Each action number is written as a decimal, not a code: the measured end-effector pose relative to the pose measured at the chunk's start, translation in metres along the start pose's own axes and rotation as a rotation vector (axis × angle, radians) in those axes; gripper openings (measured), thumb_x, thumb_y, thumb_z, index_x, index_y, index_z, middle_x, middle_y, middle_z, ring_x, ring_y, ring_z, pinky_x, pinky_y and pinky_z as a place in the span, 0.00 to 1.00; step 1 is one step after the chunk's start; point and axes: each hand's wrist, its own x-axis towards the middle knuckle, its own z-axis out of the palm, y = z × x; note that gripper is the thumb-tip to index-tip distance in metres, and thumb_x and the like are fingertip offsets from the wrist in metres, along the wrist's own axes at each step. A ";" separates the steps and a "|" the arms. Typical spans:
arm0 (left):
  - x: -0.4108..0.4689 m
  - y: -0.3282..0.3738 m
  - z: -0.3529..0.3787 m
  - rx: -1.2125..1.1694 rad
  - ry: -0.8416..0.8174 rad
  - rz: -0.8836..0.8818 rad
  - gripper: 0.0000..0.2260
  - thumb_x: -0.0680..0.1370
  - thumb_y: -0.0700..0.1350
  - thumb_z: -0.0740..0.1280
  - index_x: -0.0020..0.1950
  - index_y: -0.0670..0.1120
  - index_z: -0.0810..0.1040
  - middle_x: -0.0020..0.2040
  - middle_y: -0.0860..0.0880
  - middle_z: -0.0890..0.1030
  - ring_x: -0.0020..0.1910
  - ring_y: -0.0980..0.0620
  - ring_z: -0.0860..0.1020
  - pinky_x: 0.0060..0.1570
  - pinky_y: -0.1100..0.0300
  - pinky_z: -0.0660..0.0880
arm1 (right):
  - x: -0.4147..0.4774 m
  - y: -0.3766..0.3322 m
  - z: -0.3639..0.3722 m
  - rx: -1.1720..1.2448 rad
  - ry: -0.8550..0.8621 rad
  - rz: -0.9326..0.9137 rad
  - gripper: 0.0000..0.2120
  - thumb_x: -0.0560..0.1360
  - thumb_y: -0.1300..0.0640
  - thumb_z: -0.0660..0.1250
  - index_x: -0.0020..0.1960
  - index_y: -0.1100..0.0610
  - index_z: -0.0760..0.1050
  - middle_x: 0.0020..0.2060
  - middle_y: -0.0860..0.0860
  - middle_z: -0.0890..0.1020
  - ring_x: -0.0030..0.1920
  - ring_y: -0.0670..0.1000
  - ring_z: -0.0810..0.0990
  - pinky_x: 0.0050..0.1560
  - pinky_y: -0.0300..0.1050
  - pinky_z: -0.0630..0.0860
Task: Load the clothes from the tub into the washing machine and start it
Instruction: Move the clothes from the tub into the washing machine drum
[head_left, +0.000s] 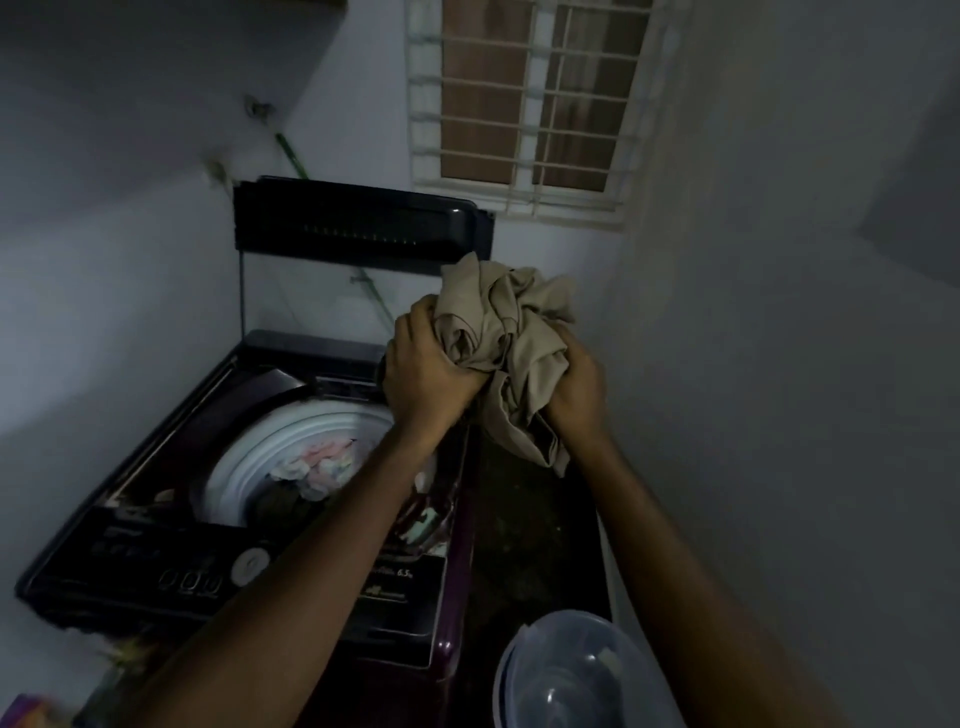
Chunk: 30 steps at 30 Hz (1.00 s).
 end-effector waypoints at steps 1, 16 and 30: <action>0.002 -0.008 -0.005 0.018 0.004 -0.008 0.38 0.62 0.62 0.76 0.66 0.51 0.67 0.60 0.46 0.75 0.57 0.42 0.76 0.49 0.44 0.77 | 0.002 0.002 0.011 -0.003 -0.019 -0.002 0.14 0.77 0.58 0.67 0.62 0.59 0.76 0.56 0.51 0.79 0.55 0.47 0.77 0.56 0.27 0.70; 0.071 -0.230 -0.090 0.207 -0.088 -0.153 0.35 0.61 0.65 0.73 0.63 0.51 0.72 0.58 0.47 0.78 0.54 0.43 0.79 0.47 0.46 0.78 | -0.008 0.012 0.246 0.045 -0.233 0.100 0.19 0.74 0.58 0.66 0.62 0.67 0.75 0.56 0.64 0.80 0.56 0.55 0.76 0.50 0.20 0.64; 0.087 -0.361 -0.096 0.440 -0.488 -0.073 0.47 0.60 0.67 0.74 0.71 0.45 0.66 0.67 0.40 0.72 0.62 0.36 0.74 0.58 0.44 0.73 | -0.046 0.055 0.345 0.001 -0.346 0.677 0.16 0.78 0.63 0.63 0.65 0.63 0.71 0.56 0.54 0.79 0.55 0.53 0.78 0.55 0.44 0.75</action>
